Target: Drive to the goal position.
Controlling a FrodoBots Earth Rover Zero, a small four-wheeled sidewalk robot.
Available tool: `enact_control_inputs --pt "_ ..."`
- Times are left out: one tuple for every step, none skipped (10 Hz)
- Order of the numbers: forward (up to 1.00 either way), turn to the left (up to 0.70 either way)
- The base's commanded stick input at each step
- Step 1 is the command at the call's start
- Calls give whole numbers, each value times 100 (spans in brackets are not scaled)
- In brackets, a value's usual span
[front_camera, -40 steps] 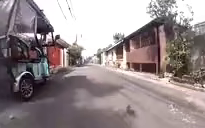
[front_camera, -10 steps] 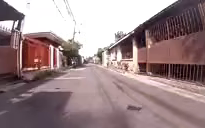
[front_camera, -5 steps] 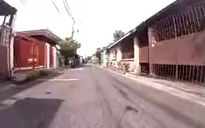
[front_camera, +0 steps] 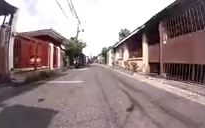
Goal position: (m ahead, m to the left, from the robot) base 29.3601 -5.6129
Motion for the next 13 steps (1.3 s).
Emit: enact_control_inputs --pt "85 0" --pt "85 0" --pt "85 0" --pt "85 0" --pt "85 0" --pt "85 0" --pt "85 0" --pt "85 0" --pt "85 0" --pt "85 0" --pt "85 0" --pt "85 0" --pt "85 0"
